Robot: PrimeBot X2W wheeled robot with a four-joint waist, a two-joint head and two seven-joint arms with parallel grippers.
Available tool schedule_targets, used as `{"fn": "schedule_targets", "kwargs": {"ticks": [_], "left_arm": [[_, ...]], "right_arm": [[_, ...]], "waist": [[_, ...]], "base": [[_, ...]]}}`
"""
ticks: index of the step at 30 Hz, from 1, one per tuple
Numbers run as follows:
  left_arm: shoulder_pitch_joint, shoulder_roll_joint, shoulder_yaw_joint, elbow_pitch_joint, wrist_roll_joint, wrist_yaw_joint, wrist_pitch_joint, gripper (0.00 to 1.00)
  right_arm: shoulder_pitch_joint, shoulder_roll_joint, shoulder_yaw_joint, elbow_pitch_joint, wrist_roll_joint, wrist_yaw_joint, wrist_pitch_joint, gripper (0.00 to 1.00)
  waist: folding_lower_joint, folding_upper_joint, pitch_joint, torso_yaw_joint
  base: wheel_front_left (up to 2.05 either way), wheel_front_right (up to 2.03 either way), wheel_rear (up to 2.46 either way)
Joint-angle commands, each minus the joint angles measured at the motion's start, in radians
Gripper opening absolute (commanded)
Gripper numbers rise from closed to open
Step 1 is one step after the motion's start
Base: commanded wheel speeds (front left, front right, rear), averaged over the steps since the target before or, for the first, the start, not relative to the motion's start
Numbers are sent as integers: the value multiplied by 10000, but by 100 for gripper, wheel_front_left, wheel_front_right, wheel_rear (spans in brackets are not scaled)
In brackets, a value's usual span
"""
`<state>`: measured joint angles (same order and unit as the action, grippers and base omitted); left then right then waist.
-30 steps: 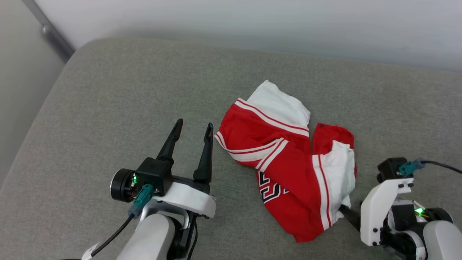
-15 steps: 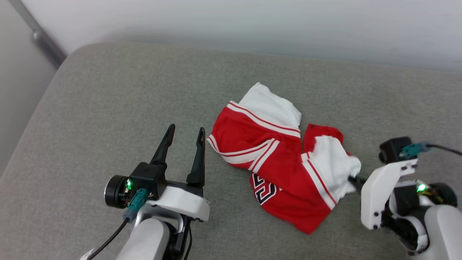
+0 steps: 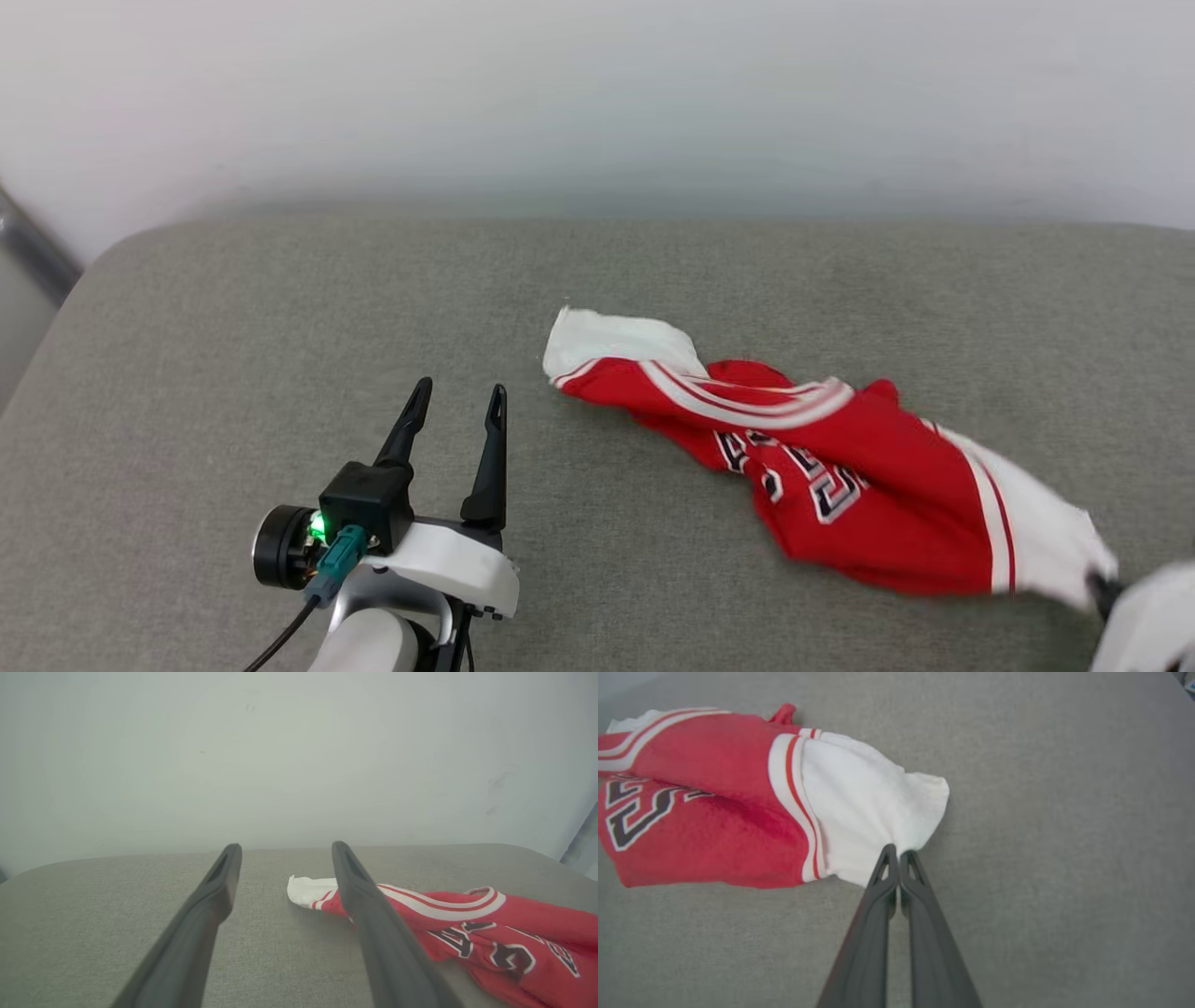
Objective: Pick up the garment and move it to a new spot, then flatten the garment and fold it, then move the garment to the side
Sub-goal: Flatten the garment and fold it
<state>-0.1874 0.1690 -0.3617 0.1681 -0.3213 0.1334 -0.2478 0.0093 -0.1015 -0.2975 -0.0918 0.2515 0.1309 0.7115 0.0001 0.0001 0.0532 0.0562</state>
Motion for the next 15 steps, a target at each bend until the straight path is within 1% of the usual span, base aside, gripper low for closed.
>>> {"fn": "schedule_targets", "kwargs": {"ticks": [1, 3, 5, 6, 7, 8, 10, 15], "left_arm": [[142, 25, -22, 8, -53, 44, 59, 100], [246, 62, -19, 34, -83, 64, 111, 100], [313, 87, -4, 42, -125, 91, 177, 100], [380, 105, -6, 47, -147, 129, 211, 100], [436, 118, -2, 46, -180, 156, 238, 100], [493, 144, 24, 44, -189, 171, 265, 100], [609, 201, 44, 24, -224, 218, 328, 100], [861, 317, 43, -82, -249, 292, 435, 100]], "right_arm": [[620, 221, -337, 407, -55, -3, -236, 0], [1211, 363, -488, 1018, -68, -1, -530, 0], [1555, 455, -526, 1724, 190, -3, -841, 0], [1687, 476, -479, 1980, 169, -3, -1056, 4], [1694, 483, -458, 2160, 274, -3, -1349, 92], [1667, 489, -402, 2274, 310, -3, -1720, 100], [1558, 505, -364, 2370, 337, -3, -2471, 100], [1282, 511, -437, 1910, 174, -1, -4408, 100]], "waist": [[-1, -1, -191, -143], [-1, -1, -286, -206], [-1, -1, -368, -268], [-1, -1, -411, -294], [-1, -1, -439, -321], [-1, -1, -478, -358], [-1, -1, -548, -409], [-1, -1, -743, -398]], "base": [[0, 0, 0], [0, 0, 0], [0, 0, 0], [0, 0, 0], [0, 0, 0], [0, 0, 0], [0, 0, 0], [0, 0, 0]]}}
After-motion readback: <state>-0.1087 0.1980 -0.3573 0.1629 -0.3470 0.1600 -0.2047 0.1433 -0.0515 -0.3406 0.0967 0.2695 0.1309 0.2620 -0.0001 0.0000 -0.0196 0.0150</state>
